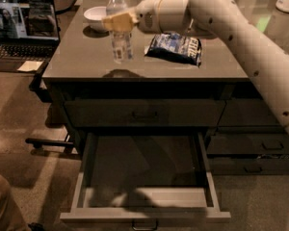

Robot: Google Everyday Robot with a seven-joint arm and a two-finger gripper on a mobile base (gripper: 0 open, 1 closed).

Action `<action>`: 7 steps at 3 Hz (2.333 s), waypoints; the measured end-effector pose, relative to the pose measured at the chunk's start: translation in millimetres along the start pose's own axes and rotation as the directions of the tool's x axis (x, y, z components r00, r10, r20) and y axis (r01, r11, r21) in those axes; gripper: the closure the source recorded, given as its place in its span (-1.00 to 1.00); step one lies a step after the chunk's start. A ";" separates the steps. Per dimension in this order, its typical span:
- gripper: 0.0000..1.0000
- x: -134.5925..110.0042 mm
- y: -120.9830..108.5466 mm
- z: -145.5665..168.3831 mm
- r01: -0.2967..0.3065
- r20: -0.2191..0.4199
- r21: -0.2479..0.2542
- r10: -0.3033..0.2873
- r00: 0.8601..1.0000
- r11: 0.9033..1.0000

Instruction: Place blue plastic bottle into middle drawer

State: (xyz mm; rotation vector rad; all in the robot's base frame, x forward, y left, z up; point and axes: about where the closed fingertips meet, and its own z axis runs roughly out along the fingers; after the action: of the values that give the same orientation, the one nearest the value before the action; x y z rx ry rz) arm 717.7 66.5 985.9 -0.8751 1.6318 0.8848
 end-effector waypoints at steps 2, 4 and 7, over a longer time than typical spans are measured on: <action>1.00 71.7 32.0 -72.2 -0.082 -0.179 -0.057 0.071 0.981 0.995; 1.00 144.8 61.5 -118.5 -0.096 -0.296 -0.134 0.052 0.954 0.986; 1.00 194.8 71.0 -111.1 -0.084 -0.385 -0.246 -0.018 0.923 0.966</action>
Offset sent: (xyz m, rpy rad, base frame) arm -0.1226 -0.1039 -0.0831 -0.1486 0.2323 0.1031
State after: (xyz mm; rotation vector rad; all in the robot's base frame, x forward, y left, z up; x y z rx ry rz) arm 568.5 -20.6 826.2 -1.2697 1.8975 1.0114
